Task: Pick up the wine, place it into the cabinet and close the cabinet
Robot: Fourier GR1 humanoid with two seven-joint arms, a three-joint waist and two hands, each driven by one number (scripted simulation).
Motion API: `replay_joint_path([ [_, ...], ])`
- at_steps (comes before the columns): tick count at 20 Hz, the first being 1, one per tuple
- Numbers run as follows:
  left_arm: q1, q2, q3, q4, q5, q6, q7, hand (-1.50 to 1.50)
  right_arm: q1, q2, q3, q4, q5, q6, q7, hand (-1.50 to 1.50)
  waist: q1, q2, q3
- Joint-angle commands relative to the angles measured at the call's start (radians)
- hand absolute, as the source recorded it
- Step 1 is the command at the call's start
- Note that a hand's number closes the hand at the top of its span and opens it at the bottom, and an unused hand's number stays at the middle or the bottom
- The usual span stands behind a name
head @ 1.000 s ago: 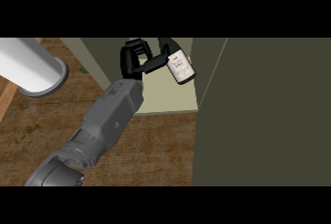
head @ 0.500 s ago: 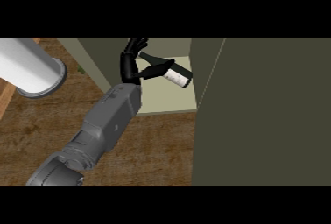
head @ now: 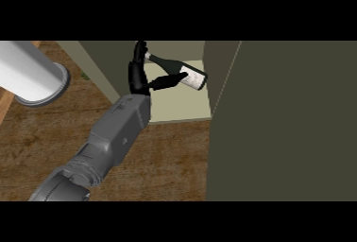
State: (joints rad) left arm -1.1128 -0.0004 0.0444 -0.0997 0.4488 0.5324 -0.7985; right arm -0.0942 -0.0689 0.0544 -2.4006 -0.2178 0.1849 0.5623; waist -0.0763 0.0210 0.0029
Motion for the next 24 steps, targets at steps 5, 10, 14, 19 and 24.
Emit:
replay_joint_path([
  [5,0.058,0.041,0.023,0.006,0.006,-0.066,-0.044,-1.5,-0.002,0.006,0.006,-0.08,-0.054,-0.024,0.058,-1.5,0.002,0.006,-0.005],
  [10,0.064,0.022,0.021,0.004,-0.007,-0.083,-0.072,-1.5,0.022,0.004,-0.009,-0.066,-0.052,0.003,0.011,-1.5,0.003,0.006,-0.004],
  [14,0.071,0.003,0.024,-0.004,-0.008,-0.114,-0.09,-1.5,0.019,0.037,0.059,-0.02,0.04,-0.01,-0.026,-1.5,0.017,0.003,-0.005],
  [19,0.088,0.0,0.007,-0.005,-0.002,-0.176,-0.111,-1.5,0.073,-0.017,-0.035,-0.054,-0.086,0.044,-0.012,-1.5,-0.002,-0.001,-0.004],
  [24,0.116,0.0,0.001,-0.004,-0.008,-0.223,-0.111,-1.5,-0.004,0.013,-0.001,-0.071,-0.023,-0.024,0.04,-1.5,0.022,-0.005,-0.005],
])
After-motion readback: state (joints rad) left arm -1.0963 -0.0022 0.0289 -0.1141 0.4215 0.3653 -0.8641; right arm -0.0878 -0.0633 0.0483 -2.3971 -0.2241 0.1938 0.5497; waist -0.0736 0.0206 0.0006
